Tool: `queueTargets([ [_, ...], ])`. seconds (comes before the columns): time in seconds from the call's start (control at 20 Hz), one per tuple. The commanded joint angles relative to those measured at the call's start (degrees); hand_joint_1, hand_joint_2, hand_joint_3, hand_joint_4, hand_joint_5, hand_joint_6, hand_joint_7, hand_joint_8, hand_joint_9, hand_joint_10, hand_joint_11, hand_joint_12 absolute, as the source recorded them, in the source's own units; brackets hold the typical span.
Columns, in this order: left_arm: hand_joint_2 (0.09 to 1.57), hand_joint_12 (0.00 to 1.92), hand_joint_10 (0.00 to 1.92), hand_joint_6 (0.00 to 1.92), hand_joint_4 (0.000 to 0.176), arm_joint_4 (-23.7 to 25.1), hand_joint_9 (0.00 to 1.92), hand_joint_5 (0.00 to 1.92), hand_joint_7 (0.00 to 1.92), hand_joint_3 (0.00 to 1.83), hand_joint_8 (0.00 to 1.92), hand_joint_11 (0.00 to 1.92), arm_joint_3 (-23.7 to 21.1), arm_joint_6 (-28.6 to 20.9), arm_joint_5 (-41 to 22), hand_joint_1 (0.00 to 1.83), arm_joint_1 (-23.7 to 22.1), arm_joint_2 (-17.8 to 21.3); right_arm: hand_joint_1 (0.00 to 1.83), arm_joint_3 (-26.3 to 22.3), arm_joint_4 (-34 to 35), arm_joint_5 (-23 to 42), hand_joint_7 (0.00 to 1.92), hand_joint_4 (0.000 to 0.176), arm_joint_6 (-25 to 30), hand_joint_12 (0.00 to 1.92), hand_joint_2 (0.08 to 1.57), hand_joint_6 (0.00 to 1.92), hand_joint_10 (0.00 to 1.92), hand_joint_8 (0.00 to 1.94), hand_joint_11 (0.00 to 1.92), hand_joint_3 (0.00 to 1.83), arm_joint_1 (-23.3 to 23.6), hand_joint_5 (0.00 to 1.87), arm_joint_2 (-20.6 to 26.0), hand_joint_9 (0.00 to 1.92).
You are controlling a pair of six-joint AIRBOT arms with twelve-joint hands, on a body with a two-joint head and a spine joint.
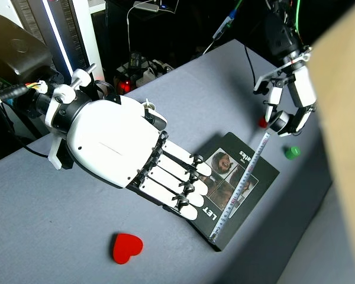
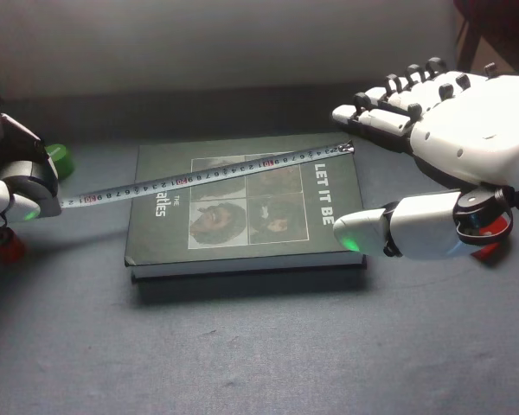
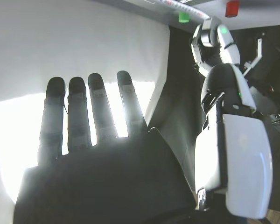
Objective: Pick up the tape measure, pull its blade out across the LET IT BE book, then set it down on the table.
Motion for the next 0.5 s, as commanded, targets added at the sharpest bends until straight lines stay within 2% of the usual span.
queueTargets([
  [0.0, 1.14, 1.36, 1.4, 0.93, 0.0, 0.7, 0.84, 0.89, 0.94, 0.0, 1.07, 0.79, 0.8, 0.4, -6.0, 1.37, -0.2, 0.3, 0.03, -0.2, -3.4, 1.2, 0.0, 0.093, 0.5, 0.05, 1.05, 0.0, 0.0, 0.0, 0.06, 0.0, 0.3, 0.0, 0.3, 0.0],
  [0.2, 1.14, 1.36, 1.4, 0.91, 0.0, 1.4, 0.84, 0.89, 0.95, 0.0, 1.06, 0.81, 1.4, 0.4, -6.6, 1.37, -0.6, -0.6, 0.03, -0.2, -3.7, 1.2, 0.0, 0.092, 0.8, 0.06, 1.05, 0.0, 0.0, 0.0, 0.06, 0.0, 0.2, 0.0, 0.2, 0.0],
  [0.25, 1.15, 1.35, 1.41, 0.97, 0.0, 1.5, 0.84, 0.84, 0.95, 0.0, 1.07, 0.81, 1.6, 0.4, -6.6, 1.37, -0.7, -0.8, 0.03, -0.2, -3.8, 1.2, 0.0, 0.092, 0.8, 0.06, 1.05, 0.0, 0.0, 0.0, 0.06, 0.0, 0.2, 0.0, 0.2, 0.0],
  [0.45, 1.14, 1.34, 1.39, 0.94, 0.0, 1.7, 0.85, 0.88, 0.96, 0.0, 1.05, 0.8, 2.4, 0.4, -6.6, 1.37, -0.8, -1.3, 0.03, -0.2, -3.9, 1.1, 0.0, 0.088, 0.9, 0.05, 1.06, 0.0, 0.0, 0.0, 0.03, 0.0, 0.2, 0.0, 0.2, 0.0],
])
